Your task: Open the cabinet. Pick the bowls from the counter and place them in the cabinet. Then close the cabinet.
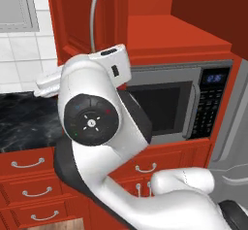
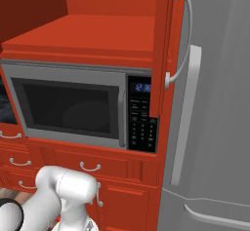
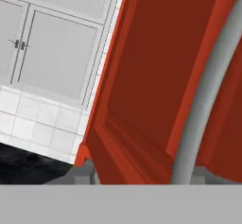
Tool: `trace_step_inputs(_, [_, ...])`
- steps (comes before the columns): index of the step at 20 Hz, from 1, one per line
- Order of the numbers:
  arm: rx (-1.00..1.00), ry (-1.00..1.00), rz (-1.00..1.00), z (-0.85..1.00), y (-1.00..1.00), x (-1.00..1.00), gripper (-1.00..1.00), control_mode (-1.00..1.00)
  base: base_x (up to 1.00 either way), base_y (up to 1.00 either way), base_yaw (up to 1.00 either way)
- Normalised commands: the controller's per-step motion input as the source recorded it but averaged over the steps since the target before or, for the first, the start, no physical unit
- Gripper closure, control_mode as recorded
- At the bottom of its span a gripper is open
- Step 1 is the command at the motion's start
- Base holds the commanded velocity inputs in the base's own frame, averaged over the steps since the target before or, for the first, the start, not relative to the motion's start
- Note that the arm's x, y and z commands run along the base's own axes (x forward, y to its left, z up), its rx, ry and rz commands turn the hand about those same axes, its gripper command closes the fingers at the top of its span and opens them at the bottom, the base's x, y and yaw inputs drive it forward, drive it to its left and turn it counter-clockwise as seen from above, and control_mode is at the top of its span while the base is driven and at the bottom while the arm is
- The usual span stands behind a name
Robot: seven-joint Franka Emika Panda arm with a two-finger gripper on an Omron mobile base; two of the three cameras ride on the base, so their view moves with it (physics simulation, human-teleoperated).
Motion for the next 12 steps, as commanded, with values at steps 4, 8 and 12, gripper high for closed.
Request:
trace_step_inputs(4, [0.02, -0.27, -0.04, 0.37, -0.39, -1.00, -1.00, -1.00, 0.00, 0.00, 0.00])
trace_step_inputs(8, [0.09, -0.30, -0.05, 0.44, -0.31, -1.00, -1.00, -1.00, 0.00, 0.00, 0.00])
trace_step_inputs(12, [0.17, -0.05, 0.00, 0.13, -0.84, -0.48, -1.00, -1.00, 0.00, 0.00, 0.00])
